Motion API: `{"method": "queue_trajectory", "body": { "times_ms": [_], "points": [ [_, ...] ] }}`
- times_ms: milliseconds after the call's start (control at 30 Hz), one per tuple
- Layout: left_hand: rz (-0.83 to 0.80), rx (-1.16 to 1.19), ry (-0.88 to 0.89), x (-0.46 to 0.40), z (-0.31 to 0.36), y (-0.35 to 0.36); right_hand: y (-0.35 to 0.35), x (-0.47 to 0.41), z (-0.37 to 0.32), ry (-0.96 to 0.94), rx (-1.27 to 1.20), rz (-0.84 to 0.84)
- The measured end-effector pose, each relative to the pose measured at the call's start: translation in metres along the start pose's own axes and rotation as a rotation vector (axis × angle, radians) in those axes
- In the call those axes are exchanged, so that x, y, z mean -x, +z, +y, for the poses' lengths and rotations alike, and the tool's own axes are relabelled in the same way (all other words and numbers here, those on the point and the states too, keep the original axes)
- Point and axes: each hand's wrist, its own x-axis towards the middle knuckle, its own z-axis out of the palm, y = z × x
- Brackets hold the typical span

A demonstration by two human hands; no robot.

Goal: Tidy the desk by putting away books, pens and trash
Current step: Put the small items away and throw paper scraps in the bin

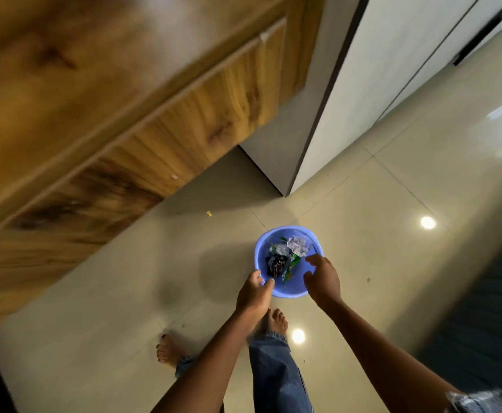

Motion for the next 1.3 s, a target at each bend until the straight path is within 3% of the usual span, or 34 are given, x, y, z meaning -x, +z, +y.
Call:
{"method": "queue_trajectory", "body": {
  "times_ms": [200, 367, 633, 833, 933, 1100, 1300],
  "points": [
    [0.035, -0.129, 0.227, 0.081, 0.024, -0.056, -0.023, 0.074, -0.081, -0.14, -0.079, 0.061],
    [0.163, -0.147, 0.509, 0.155, 0.019, -0.116, -0.036, 0.154, -0.144, -0.297, -0.253, 0.152],
    [0.388, 0.169, 0.727, 0.232, -0.016, -0.239, -0.014, 0.256, -0.279, -0.687, -0.352, 0.185],
    [0.56, 0.443, 0.854, 0.262, -0.056, -0.348, 0.037, 0.315, -0.387, -0.95, -0.312, 0.112],
    [0.642, 0.592, 0.839, 0.27, -0.086, -0.398, 0.074, 0.338, -0.424, -1.049, -0.287, 0.061],
    [0.697, 0.877, 0.754, 0.277, -0.137, -0.463, 0.13, 0.367, -0.459, -1.011, -0.3, -0.041],
    [0.541, 1.159, 0.6, 0.264, -0.161, -0.514, 0.16, 0.373, -0.496, -1.038, -0.229, -0.1]
  ]
}}
